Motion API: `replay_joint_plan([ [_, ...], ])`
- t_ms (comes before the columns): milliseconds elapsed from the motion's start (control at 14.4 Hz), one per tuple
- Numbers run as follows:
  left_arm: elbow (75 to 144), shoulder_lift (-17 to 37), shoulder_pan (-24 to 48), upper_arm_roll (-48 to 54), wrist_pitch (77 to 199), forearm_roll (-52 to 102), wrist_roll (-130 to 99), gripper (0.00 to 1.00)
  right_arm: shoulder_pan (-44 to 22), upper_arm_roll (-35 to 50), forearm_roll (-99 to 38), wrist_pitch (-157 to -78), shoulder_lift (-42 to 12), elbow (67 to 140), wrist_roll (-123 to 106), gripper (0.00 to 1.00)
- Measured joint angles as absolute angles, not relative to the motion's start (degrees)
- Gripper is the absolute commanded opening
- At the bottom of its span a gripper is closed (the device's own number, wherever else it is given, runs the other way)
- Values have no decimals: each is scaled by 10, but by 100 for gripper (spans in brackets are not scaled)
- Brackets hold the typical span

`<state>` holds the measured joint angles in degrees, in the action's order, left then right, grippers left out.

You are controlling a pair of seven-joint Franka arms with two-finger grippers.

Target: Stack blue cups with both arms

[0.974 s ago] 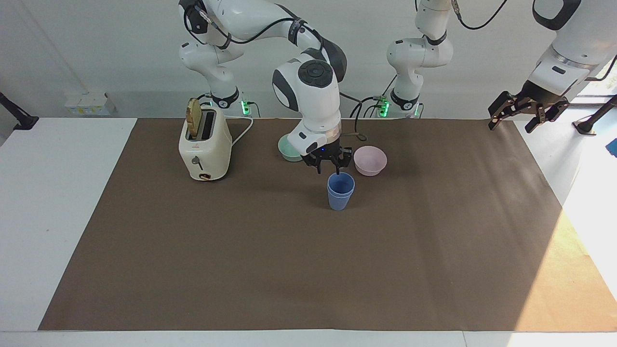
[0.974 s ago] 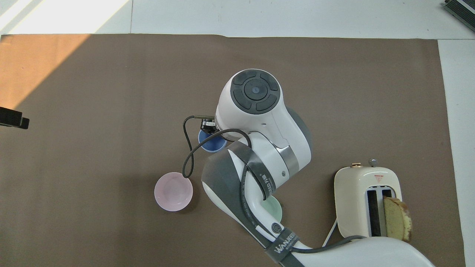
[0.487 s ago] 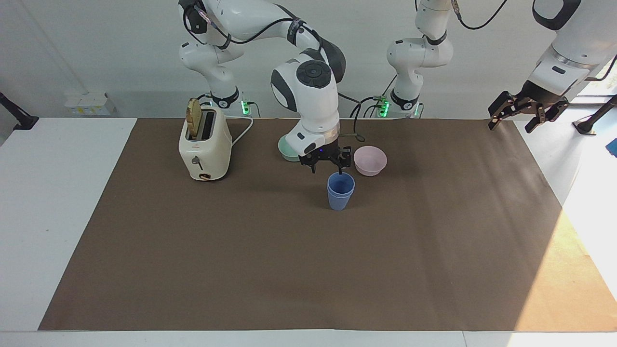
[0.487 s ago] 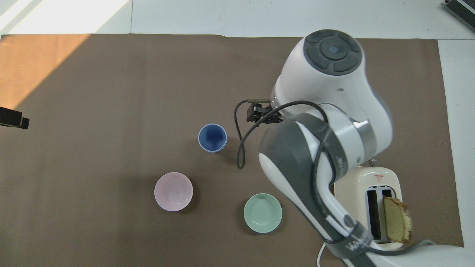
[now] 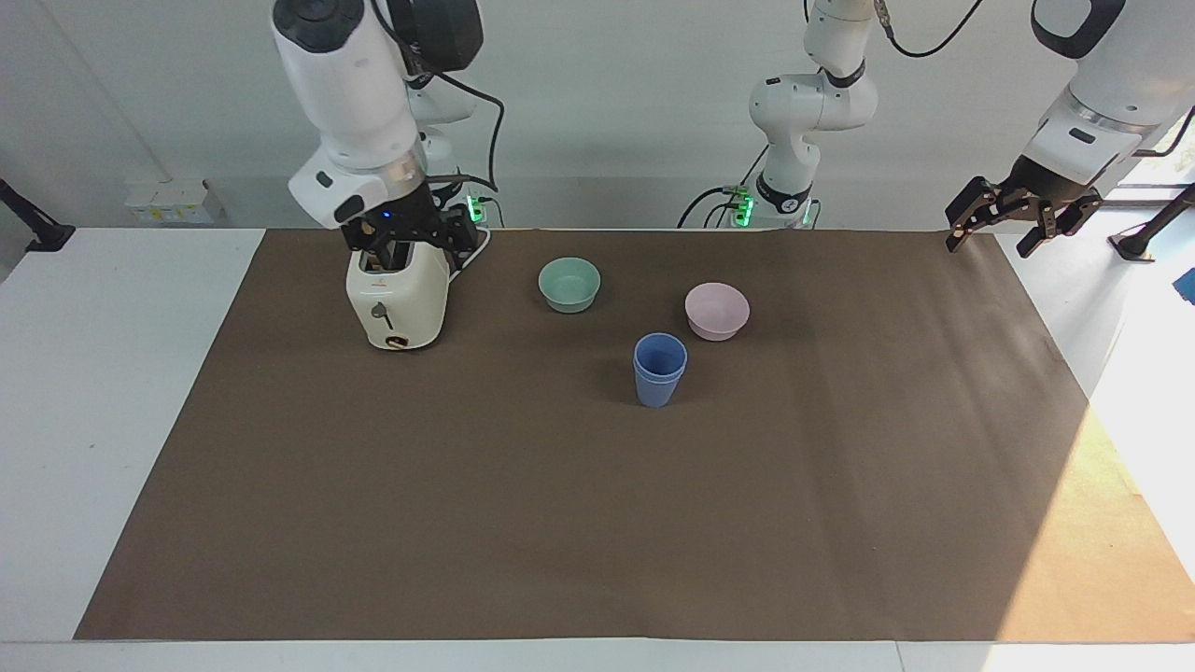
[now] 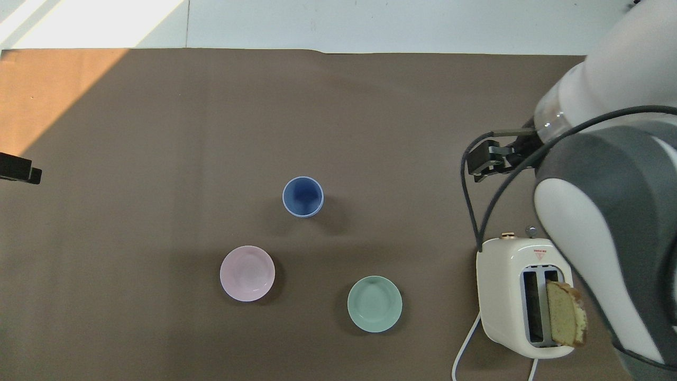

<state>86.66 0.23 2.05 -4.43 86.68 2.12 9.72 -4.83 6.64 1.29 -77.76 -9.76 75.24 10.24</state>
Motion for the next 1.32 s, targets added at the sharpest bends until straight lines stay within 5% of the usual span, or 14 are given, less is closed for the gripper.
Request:
replay_joint_plan([
  [487,867,2,21,-44,867,21,97,100,37,61,19,-763,-49,767,-23,100],
  [904,867,2,21,-44,867,21,97,100,46,59,18,-827,12,886,-25,100],
  [1322,867,2,21,-45,867,21,97,100,48,59,17,-834,20,895,-25,100],
])
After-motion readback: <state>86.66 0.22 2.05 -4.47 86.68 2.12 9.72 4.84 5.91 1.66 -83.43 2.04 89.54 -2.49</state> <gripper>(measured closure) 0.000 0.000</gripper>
